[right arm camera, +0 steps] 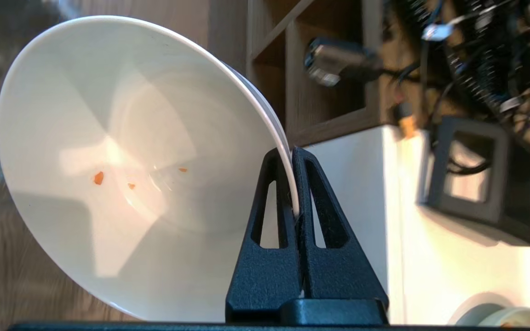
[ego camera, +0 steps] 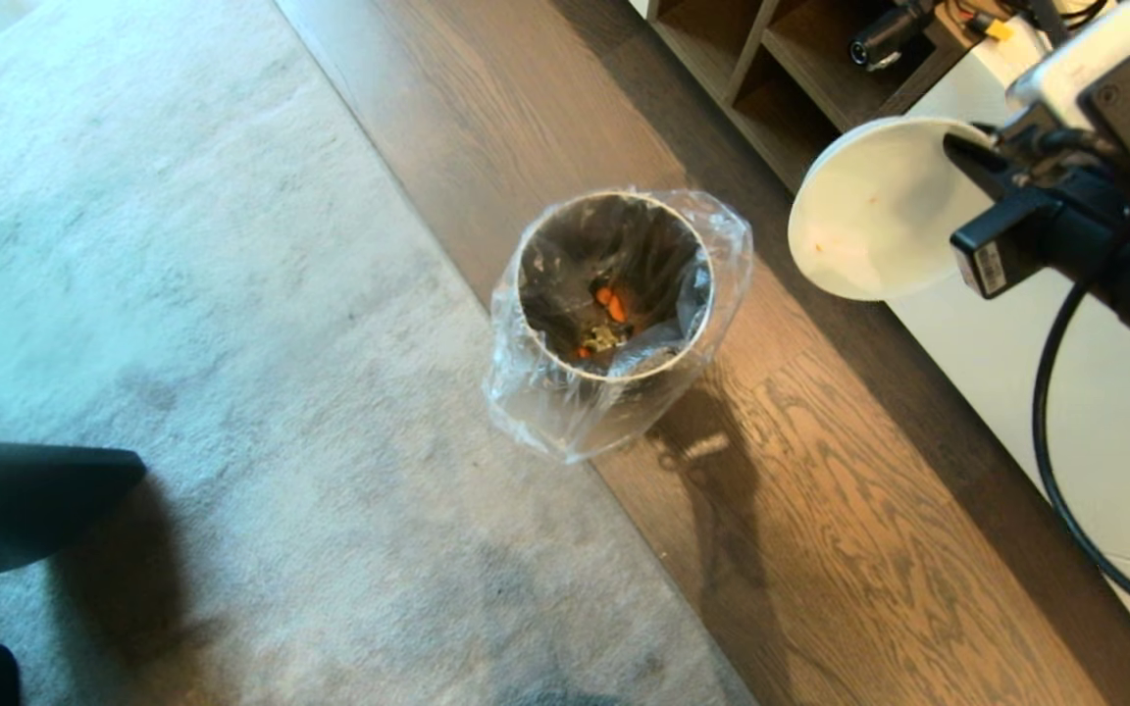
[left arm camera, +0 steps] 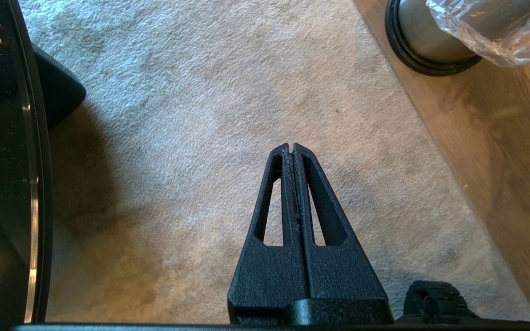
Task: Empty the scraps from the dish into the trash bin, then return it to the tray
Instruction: Put the bowl back to the table
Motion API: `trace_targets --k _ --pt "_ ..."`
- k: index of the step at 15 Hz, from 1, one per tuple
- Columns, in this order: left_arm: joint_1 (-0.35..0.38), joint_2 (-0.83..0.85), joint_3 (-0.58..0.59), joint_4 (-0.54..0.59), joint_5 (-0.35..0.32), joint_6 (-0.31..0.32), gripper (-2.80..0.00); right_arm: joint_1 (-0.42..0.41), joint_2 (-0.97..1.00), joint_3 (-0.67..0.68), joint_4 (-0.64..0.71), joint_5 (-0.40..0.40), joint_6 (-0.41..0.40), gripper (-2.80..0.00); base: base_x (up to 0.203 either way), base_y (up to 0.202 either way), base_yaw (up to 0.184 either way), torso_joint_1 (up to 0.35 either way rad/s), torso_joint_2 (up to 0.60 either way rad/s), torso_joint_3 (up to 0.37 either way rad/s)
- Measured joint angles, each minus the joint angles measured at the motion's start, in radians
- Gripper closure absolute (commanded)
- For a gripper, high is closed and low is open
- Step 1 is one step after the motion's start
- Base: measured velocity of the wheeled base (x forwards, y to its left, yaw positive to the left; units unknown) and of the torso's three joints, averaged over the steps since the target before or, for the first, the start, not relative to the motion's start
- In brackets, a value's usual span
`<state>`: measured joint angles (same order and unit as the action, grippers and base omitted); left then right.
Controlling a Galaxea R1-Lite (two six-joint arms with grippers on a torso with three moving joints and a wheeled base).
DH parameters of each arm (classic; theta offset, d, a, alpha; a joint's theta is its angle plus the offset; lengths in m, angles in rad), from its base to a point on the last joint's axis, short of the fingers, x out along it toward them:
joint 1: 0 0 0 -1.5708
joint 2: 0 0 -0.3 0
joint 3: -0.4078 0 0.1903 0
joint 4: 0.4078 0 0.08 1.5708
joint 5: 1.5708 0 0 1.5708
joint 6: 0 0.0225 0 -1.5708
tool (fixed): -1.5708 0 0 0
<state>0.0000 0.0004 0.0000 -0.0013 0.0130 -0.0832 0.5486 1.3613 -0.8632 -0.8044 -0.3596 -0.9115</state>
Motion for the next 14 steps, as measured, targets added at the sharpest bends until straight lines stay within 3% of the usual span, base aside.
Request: trace_targets --k 4,8,14 --pt "0.000 0.000 0.000 0.000 0.000 0.000 0.00 -0.016 -0.076 0.160 0.157 0.002 0.065 0.00 0.000 0.000 0.000 0.000 0.00 0.000" --pt "0.000 0.000 0.000 0.000 0.000 0.000 0.00 -0.117 -0.195 0.389 0.327 0.045 0.278 0.00 0.000 0.000 0.000 0.000 0.00 0.000" --pt "0.000 0.000 0.000 0.000 0.001 0.000 0.00 -0.440 -0.458 0.726 0.357 0.375 0.615 0.00 0.000 0.000 0.000 0.000 0.00 0.000"
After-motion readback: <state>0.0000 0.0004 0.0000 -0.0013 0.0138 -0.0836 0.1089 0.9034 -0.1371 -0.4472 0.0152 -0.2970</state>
